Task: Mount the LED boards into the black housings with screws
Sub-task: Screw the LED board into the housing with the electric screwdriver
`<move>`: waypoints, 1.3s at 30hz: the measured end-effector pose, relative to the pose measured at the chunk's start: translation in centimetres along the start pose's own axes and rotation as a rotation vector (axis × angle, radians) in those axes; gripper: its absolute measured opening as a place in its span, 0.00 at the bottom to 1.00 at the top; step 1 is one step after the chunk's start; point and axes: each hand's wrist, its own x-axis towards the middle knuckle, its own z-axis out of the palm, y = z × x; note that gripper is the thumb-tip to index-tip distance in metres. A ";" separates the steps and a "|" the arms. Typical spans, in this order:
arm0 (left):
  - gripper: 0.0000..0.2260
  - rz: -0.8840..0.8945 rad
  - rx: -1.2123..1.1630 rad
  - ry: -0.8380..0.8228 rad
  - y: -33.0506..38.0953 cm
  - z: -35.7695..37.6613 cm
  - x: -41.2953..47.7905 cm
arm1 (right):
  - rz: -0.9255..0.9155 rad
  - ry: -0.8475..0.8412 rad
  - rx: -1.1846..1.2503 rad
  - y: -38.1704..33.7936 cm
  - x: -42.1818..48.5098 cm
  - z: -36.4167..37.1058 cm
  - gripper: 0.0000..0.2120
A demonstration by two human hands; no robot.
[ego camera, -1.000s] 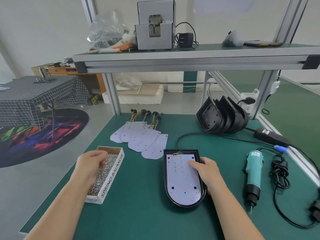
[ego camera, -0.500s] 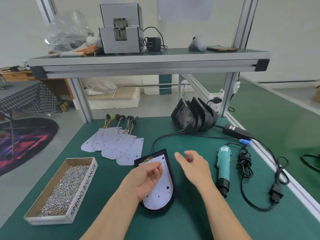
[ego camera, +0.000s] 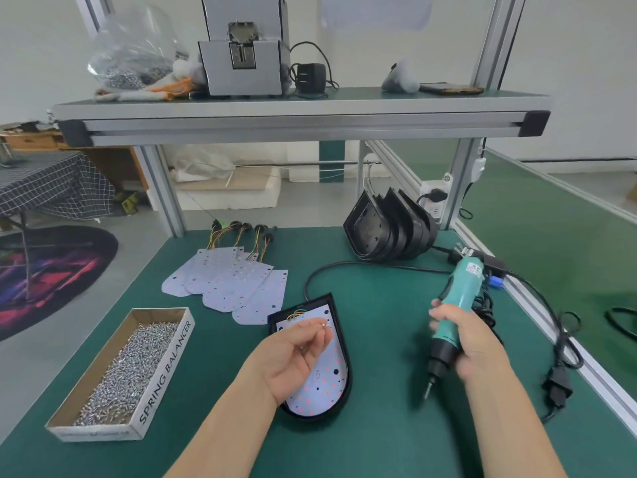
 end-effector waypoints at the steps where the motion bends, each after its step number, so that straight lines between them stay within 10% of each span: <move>1: 0.09 -0.002 0.016 -0.002 -0.2 0.1 0.0 | 0.008 -0.088 0.156 0.1 -0.6 0.5 0.09; 6: 0.05 -0.004 0.077 -0.011 -0.9 0.2 -0.4 | -0.009 -0.377 0.557 -0.6 -3.0 4.5 0.16; 31: 0.10 -0.013 -0.025 -0.032 -1.1 -0.6 -1.6 | -0.535 0.002 0.465 -0.9 -5.7 12.7 0.08; 39: 0.05 0.230 0.119 0.033 -2.5 -0.1 -1.4 | -0.574 0.045 0.455 -0.7 -6.1 12.9 0.08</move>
